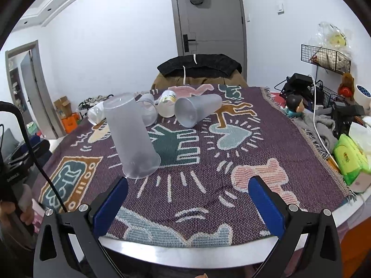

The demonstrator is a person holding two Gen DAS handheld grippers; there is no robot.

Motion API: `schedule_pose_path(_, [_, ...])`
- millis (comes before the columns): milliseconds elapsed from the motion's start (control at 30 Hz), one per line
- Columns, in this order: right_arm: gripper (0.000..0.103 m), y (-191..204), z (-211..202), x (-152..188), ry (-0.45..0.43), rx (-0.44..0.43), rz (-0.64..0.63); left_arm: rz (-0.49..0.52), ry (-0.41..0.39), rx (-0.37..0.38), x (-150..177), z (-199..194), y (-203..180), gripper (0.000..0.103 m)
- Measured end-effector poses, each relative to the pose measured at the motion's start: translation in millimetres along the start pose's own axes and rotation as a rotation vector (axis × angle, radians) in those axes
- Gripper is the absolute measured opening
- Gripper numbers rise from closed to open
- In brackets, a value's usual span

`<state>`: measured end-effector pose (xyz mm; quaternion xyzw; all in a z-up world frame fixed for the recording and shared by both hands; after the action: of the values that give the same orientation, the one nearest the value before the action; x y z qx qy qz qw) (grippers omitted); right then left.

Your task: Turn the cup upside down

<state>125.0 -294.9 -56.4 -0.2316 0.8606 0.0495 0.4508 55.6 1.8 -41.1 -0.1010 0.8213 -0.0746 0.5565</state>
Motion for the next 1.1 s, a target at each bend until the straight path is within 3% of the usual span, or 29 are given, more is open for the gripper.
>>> schedule_pose_path(467, [0.103, 16.4, -16.2, 9.4, -0.111, 0.035, -0.033, -0.011, -0.008, -0.009, 23.9, -10.0, 9.5, 0.103])
schedule_pose_path(1100, [0.103, 20.1, -7.0, 16.5, -0.085, 0.015, -0.021, 0.018, -0.043, -0.003, 16.8, -19.9, 0.6, 0.103])
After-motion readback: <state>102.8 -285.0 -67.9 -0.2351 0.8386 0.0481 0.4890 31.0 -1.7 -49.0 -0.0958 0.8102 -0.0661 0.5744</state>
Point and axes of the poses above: each gripper's, at about its wrist camera, not at the fingertips, and z roughly the way its jaws point, y to its left, x to its underside, the point moved 3 cm from there along z, roughly the way its jaws point, and after that the axes turned 13 degrees about -z, right-handed, at the moved point
